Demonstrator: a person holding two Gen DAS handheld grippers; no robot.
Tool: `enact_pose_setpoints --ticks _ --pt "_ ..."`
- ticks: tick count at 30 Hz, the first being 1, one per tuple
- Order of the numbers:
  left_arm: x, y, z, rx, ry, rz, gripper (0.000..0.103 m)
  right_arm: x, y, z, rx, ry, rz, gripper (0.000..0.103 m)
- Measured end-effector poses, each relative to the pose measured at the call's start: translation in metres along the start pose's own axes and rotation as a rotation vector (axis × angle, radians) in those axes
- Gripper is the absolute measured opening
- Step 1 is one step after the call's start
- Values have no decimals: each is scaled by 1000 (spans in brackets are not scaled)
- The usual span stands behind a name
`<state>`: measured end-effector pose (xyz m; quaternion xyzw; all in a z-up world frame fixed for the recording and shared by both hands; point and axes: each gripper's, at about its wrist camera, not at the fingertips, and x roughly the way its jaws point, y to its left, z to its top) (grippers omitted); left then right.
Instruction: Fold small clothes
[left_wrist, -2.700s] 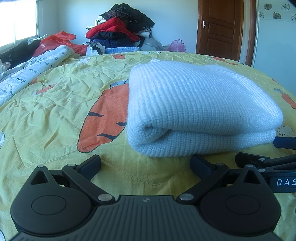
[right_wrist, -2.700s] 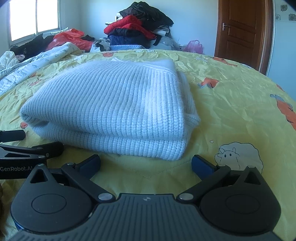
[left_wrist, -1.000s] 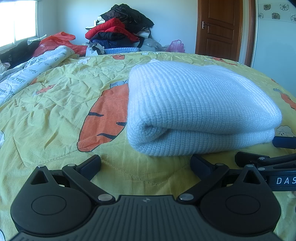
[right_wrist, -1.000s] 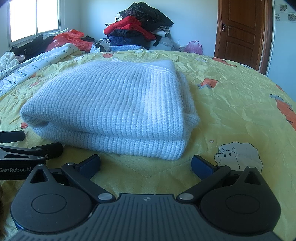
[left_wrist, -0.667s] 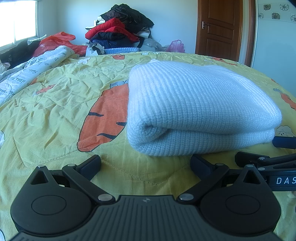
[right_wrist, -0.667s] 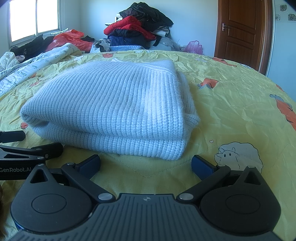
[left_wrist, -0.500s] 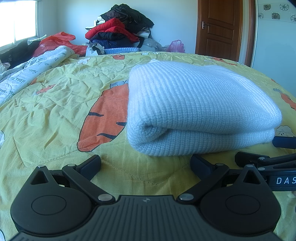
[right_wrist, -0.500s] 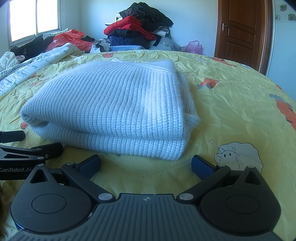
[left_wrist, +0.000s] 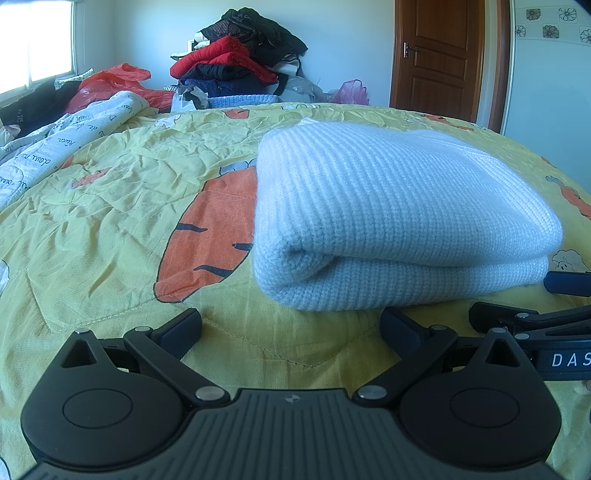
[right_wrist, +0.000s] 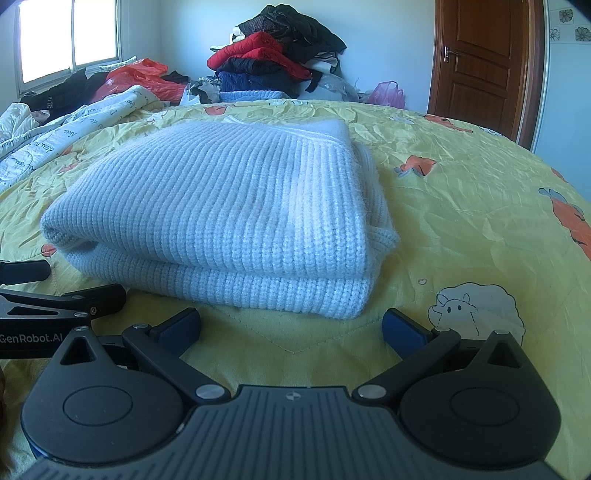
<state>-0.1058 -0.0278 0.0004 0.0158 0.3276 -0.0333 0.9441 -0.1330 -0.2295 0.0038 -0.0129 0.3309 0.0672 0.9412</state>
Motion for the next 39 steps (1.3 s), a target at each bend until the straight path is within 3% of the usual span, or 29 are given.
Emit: enact_pose_setpoints --ticks 30,39 --pt "-1 0 0 -1 0 0 103 0 0 0 0 0 1 102" --pt "-38 -7 1 -77 61 48 103 -28 -2 -5 46 27 -5 103"
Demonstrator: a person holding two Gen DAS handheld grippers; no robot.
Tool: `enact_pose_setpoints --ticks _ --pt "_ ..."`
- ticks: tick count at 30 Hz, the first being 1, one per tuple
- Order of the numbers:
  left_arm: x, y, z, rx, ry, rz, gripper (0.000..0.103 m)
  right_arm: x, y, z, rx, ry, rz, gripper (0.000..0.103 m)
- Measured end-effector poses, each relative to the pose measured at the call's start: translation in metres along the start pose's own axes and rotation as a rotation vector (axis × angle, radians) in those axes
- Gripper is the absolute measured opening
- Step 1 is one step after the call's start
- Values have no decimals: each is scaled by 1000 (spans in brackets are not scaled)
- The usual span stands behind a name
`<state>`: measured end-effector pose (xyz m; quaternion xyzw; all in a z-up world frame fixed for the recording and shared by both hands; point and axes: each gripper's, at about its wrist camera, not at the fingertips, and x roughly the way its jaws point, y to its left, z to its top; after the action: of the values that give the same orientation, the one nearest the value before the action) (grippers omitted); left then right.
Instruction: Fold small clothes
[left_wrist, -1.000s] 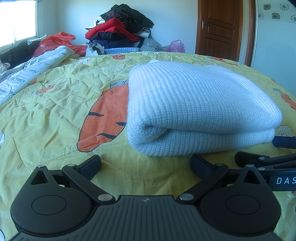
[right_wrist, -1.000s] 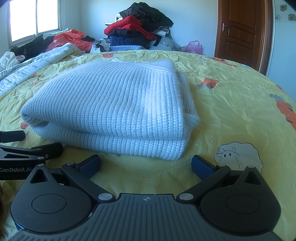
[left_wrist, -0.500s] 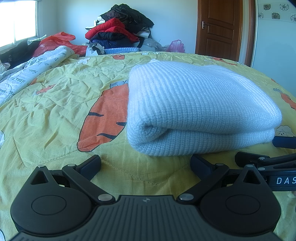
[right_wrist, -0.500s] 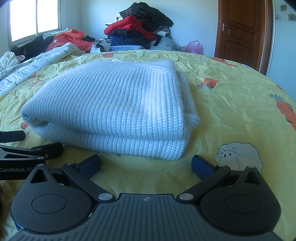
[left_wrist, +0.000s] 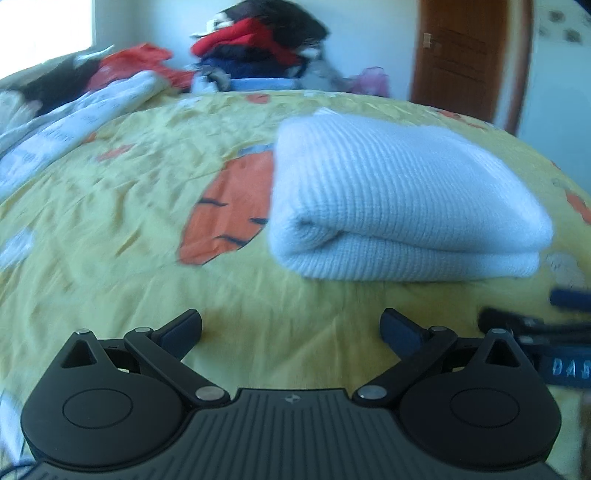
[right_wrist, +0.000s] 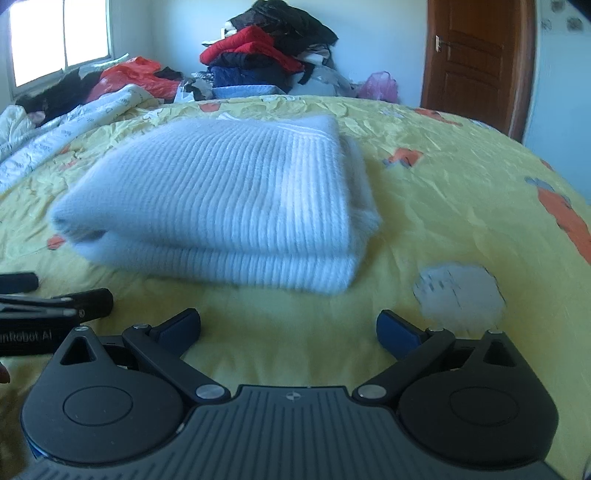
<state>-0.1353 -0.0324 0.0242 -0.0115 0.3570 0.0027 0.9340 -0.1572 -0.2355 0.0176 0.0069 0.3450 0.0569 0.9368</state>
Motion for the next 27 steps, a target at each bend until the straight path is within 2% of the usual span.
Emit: enact_pose_setpoints --ticks 3,5,8,12,18,27 --pt "-36 -3 -2 25 -96 -3 103 -18 -4 -6 25 15 8 103" --pt "-54 -6 1 37 -121 -18 103 -23 -6 -7 34 46 1 103" --pt "-64 -9 4 44 -98 -58 103 -32 -10 -7 58 40 22 103" --pt "-72 -14 5 40 -80 -47 103 -39 -11 -5 52 18 32 103" --pt "-73 -6 4 16 -74 -70 103 -41 -12 -5 61 17 58 103" --pt "-75 -5 2 12 -72 -77 103 -40 -9 -5 54 17 51 103"
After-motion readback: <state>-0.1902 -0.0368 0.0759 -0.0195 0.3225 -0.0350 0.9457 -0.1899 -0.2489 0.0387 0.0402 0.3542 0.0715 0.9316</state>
